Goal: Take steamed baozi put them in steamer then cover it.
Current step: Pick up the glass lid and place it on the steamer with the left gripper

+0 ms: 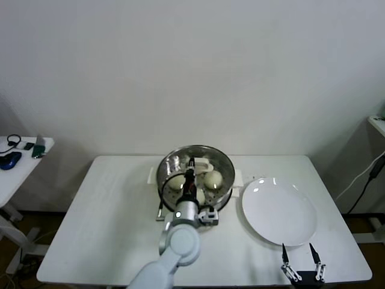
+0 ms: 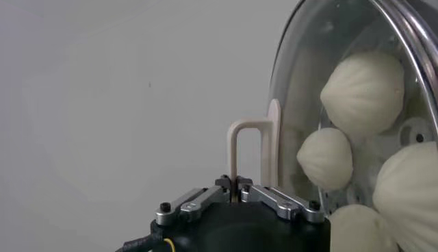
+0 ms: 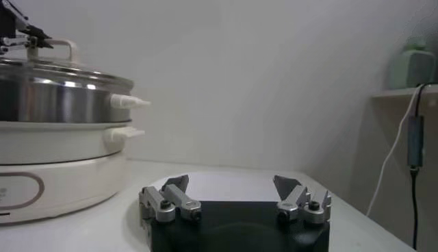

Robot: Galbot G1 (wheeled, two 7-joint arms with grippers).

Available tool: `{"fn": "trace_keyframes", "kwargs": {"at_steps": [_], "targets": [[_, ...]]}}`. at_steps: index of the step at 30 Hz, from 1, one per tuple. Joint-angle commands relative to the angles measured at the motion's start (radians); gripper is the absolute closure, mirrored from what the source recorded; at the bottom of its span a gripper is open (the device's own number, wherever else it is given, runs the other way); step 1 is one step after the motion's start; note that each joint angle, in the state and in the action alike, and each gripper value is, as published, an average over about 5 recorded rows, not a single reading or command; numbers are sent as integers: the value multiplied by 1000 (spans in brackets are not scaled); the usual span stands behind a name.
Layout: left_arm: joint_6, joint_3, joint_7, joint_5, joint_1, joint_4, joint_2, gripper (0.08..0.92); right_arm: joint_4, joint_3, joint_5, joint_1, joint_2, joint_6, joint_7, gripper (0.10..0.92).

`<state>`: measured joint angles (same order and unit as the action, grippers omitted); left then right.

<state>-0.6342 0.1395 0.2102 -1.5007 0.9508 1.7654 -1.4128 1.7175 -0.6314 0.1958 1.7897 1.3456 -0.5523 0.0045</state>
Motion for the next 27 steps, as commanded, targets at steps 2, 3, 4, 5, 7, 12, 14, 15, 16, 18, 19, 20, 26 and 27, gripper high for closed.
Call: {"fn": "trace_keyframes", "kwargs": {"at_steps": [2, 3, 4, 5, 7, 12, 14, 15, 16, 18, 19, 20, 26, 27], "targets": [[15, -8, 4, -10, 19, 14, 13, 866, 0, 2, -1, 0, 3, -2, -2, 203], [17, -9, 4, -12, 21, 15, 14, 866, 0, 2, -2, 0, 3, -2, -2, 203], [19, -11, 5, -14, 23, 16, 16, 866, 0, 2, -2, 0, 3, -2, -2, 203], [21, -12, 5, -15, 24, 17, 17, 866, 1, 2, -3, 0, 3, -2, -3, 203], [22, -13, 5, -15, 24, 18, 18, 866, 0, 2, -3, 0, 3, -2, -3, 203], [36, -15, -11, -9, 30, 8, 13, 866, -2, 2, -5, 0, 4, -4, -4, 203], [48, -17, -21, -7, 34, 3, 10, 866, -2, 1, -9, -1, 5, -6, -3, 203], [53, -17, -25, -6, 36, 1, 10, 866, -2, 0, -11, -1, 5, -7, -2, 203], [57, -18, -28, -4, 38, 0, 9, 866, -1, 0, -12, -2, 6, -7, 0, 203], [56, -17, -29, 6, 39, 0, 10, 866, 0, 0, -12, -2, 6, -9, 2, 203], [55, -16, -30, 13, 39, 2, 10, 866, 0, 0, -11, -3, 6, -8, 3, 203], [53, -15, -30, 22, 38, 5, 10, 866, 1, 0, -11, -3, 6, -8, 3, 203], [31, -4, -28, 107, 40, 66, 31, 807, 16, 2, 0, 5, 2, 23, 13, 203], [29, 0, -27, 127, 41, 84, 39, 781, 27, 5, 15, 10, -2, 42, 19, 203]]}}
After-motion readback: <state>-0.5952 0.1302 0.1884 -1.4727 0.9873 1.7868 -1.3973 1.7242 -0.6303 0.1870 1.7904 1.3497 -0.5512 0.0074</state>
